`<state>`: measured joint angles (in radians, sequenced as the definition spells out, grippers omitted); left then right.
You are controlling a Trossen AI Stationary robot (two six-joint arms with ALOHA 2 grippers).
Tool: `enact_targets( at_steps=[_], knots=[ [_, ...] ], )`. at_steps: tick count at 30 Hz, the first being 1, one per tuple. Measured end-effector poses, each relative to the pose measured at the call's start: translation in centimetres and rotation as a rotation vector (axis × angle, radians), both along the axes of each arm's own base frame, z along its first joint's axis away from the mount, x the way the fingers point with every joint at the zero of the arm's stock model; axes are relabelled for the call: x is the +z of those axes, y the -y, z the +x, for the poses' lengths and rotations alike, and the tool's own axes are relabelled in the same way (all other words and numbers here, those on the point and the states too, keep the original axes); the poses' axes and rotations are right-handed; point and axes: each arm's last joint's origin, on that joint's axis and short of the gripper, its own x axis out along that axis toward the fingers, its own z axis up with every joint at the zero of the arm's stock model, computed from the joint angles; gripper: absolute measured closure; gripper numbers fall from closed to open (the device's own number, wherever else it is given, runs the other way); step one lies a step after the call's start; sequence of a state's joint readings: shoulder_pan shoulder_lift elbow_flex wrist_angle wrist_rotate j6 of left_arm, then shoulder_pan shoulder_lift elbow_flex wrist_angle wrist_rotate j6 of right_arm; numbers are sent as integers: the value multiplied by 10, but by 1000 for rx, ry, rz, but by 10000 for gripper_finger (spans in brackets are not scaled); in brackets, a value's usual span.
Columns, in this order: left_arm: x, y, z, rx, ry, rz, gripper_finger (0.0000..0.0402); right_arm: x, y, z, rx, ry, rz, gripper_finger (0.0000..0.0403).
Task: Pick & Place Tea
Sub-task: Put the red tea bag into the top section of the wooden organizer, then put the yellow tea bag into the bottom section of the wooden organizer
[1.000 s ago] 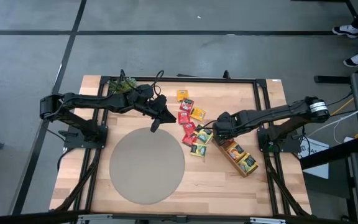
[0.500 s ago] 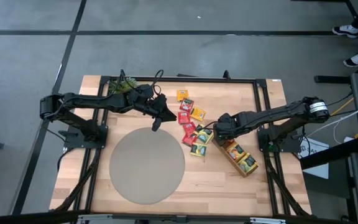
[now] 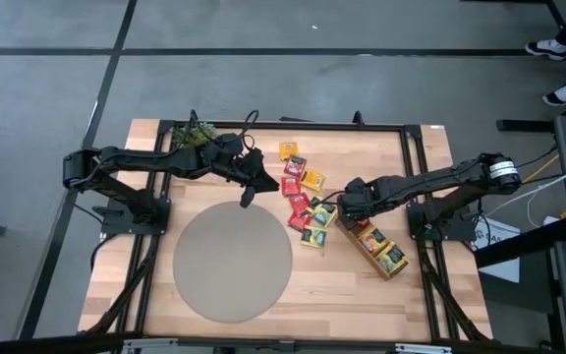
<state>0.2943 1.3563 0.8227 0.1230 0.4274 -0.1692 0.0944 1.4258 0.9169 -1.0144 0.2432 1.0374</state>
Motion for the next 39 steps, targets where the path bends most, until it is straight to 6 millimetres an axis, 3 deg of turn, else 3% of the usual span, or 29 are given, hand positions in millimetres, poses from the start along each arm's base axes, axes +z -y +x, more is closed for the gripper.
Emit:
enact_targets(
  at_steps=[9, 14, 19, 23, 27, 39],
  knots=[
    [0, 0, 0, 0, 0, 0, 341, 7, 0, 1, 76, -33, -8, 293],
    [0, 0, 0, 1, 0, -3, 342, 36, 3, 10, 99, -3, -10, 294],
    [0, 0, 0, 1, 0, -2, 341, 69, 2, 28, 108, 167, -7, 294],
    [-2, 0, 1, 3, -6, -2, 346, 85, 1, 45, 104, 353, -2, 294],
    [-9, 1, 5, 26, -39, -31, 353, 89, -3, 56, 120, 477, 27, 295],
    [-44, 35, 32, -58, -124, -56, 399, 79, -33, 59, 170, 444, 123, 295]
  ],
)
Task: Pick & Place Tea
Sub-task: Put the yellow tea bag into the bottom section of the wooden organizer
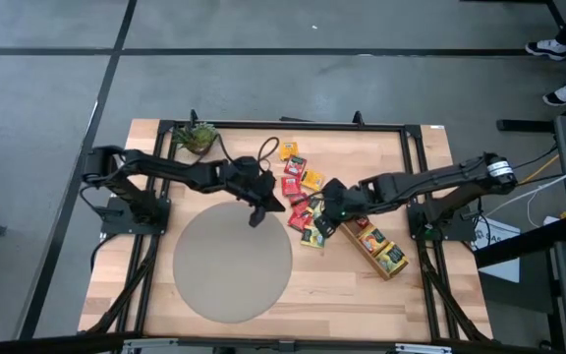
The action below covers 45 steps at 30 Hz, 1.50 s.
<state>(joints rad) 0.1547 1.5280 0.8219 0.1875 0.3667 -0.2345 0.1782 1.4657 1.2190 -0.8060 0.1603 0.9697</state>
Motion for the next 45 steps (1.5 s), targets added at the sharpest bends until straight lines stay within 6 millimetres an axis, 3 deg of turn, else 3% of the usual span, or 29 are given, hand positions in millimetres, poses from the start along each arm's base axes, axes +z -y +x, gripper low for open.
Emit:
enact_targets(
  at_steps=[3, 8, 17, 20, 29, 38, 45],
  knots=[
    [-6, 3, 3, 22, -30, -47, 397, -8, -7, 4, 6, -31, 17, 295],
    [-20, -1, 6, 131, -139, -291, 400, -24, -13, 12, 32, -90, 33, 303],
    [-48, -3, 20, 133, -253, -651, 399, -59, -16, 26, 89, -228, -9, 394],
    [-58, -3, 25, 138, -281, -738, 398, -74, -17, 27, 110, -317, -30, 393],
    [-59, -5, 30, 159, -220, -731, 330, -125, -27, 22, 151, -233, 56, 396],
    [-61, -5, 30, 200, -230, -718, 242, -129, -27, 22, 140, -213, 72, 398],
    [-66, -5, 26, 220, -286, -717, 207, -143, -28, 26, 143, -238, 69, 398]
  ],
)
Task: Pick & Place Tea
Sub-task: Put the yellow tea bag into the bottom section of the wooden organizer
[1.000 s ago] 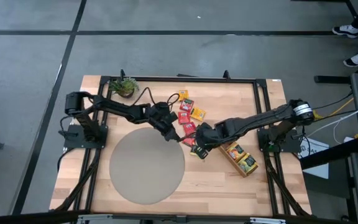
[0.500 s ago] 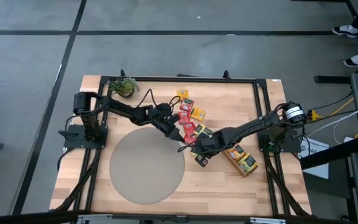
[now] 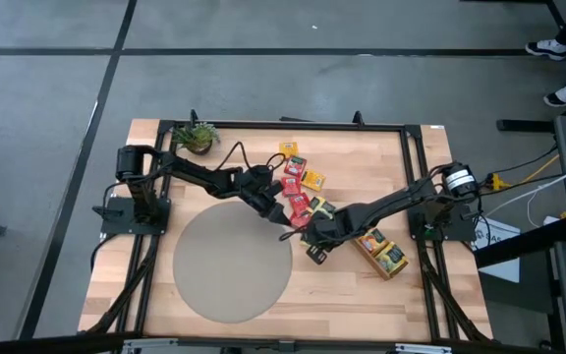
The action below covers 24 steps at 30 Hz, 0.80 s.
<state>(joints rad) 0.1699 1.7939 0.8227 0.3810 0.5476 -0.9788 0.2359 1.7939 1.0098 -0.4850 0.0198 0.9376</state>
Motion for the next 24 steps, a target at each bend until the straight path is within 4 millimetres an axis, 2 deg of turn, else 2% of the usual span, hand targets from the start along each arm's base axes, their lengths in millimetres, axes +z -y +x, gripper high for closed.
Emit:
enact_targets(
  at_steps=[5, 15, 24],
  knots=[
    [-2, 0, -1, -38, 12, 67, 204, -2, 5, 8, 0, 59, -24, 398],
    [-11, 5, -7, -90, -59, 188, 204, -1, 29, 20, -31, 138, -17, 398],
    [-11, 6, -7, -111, -52, 205, 208, -1, 32, 20, -14, 139, -51, 397]
  ],
)
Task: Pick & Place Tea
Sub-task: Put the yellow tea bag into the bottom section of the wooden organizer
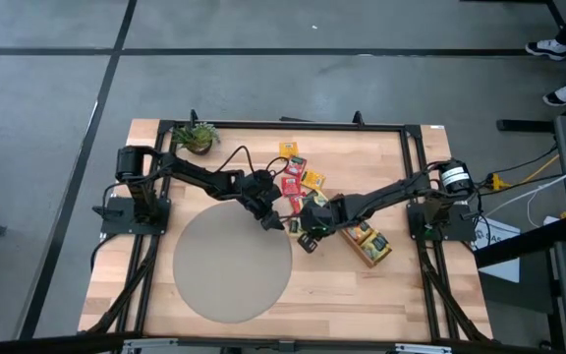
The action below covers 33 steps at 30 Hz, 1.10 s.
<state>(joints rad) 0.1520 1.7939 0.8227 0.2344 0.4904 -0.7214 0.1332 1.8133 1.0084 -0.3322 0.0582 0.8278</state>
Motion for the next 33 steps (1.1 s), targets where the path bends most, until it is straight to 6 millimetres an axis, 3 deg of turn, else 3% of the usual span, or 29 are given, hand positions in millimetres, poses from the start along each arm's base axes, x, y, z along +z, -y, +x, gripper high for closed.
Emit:
enact_targets(
  at_steps=[7, 13, 16, 23, 33],
  knots=[
    [0, 0, 0, -7, 3, -3, 208, 13, 2, -1, -2, -25, -54, 397],
    [0, 0, 0, -16, 5, -6, 208, 43, -2, 6, 10, -86, -55, 397],
    [1, 1, 0, -29, 11, -13, 208, 53, -9, 1, 13, -181, -72, 397],
    [1, 2, 0, -58, 16, -26, 208, 54, -32, -21, 32, -368, -74, 397],
    [1, 2, 0, -58, 15, -26, 208, 54, -69, -41, 13, -446, -65, 397]
  ],
)
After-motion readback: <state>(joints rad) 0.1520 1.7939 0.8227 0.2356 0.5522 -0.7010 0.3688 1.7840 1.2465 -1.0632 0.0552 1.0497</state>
